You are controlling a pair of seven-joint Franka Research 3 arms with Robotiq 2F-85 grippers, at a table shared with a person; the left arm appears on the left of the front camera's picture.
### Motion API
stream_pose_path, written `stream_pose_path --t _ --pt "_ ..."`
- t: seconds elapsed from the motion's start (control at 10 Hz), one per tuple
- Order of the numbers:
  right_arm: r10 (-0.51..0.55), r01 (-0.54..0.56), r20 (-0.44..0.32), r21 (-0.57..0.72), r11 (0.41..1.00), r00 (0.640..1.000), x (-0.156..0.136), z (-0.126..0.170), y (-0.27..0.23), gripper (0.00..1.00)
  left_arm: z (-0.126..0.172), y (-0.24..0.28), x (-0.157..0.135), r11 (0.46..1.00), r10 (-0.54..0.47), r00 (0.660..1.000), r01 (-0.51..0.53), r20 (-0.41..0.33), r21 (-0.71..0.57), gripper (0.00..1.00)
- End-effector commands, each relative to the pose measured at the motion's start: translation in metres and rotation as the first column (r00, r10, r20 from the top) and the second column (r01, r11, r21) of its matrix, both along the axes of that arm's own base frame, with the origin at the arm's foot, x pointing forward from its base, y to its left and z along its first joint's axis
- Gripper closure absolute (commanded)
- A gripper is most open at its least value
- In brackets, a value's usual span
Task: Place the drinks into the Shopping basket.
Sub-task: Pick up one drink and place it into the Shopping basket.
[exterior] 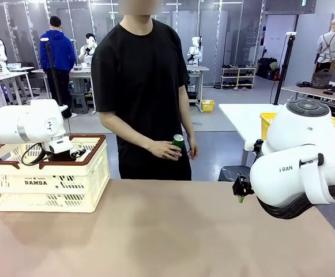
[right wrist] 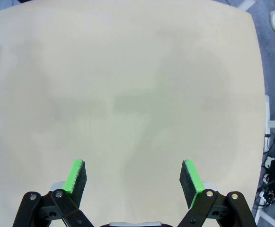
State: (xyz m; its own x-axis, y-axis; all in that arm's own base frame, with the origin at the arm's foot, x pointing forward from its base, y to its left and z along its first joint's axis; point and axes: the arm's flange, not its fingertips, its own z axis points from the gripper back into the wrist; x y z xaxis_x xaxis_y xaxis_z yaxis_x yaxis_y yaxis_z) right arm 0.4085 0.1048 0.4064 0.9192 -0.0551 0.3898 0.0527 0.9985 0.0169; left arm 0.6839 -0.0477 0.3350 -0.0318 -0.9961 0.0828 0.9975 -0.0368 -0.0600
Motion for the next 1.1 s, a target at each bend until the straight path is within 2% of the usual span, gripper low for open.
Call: stream_pose_path --t 0.0,0.1,0.9,1.0 --pt "0.0 0.0 0.002 0.001 1.0 1.0 0.001 -0.001 0.0 0.0 0.017 0.001 0.0 0.998 0.041 0.998 -0.039 0.041 -0.058 0.0" --pt "0.0 0.0 0.002 0.001 1.0 1.0 0.001 -0.001 0.0 0.0 0.0 0.0 0.0 1.0 0.0 1.0 0.0 0.0 0.0 0.0" --pt "0.0 0.0 0.002 0.001 1.0 1.0 0.001 -0.001 0.0 0.0 0.001 0.0 0.001 1.0 0.006 1.0 -0.006 0.003 -0.008 0.0" --pt "0.0 0.0 0.002 0.001 1.0 1.0 0.001 -0.001 0.0 0.0 0.016 -0.006 -0.009 1.0 0.013 0.999 -0.013 0.031 -0.009 0.0"
